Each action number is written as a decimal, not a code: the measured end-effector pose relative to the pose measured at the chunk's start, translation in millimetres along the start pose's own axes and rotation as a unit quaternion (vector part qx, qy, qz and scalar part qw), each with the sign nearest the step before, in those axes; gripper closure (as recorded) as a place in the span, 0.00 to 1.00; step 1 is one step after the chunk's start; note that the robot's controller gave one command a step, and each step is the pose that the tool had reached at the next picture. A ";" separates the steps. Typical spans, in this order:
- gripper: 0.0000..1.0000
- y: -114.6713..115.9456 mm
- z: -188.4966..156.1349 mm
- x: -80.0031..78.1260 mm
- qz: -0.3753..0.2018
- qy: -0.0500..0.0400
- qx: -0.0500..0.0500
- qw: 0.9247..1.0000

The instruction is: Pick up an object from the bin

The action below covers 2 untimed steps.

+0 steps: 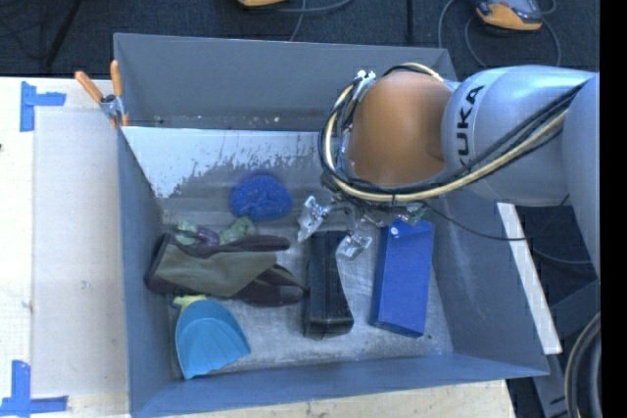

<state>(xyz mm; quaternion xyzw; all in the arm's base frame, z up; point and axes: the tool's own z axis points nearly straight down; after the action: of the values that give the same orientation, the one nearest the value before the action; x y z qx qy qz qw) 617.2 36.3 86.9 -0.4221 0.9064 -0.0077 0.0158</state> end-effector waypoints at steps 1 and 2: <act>1.00 0.0 0.1 0.1 0.000 0.000 0.000 1.000; 1.00 6.0 -1.4 3.8 0.000 0.005 -0.007 1.000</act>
Offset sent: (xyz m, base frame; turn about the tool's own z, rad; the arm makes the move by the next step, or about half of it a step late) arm -0.0044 -0.0016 0.1204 -0.0185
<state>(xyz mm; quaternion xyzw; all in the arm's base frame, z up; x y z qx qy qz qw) 610.1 37.3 88.1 -0.4224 0.9064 -0.0031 0.0078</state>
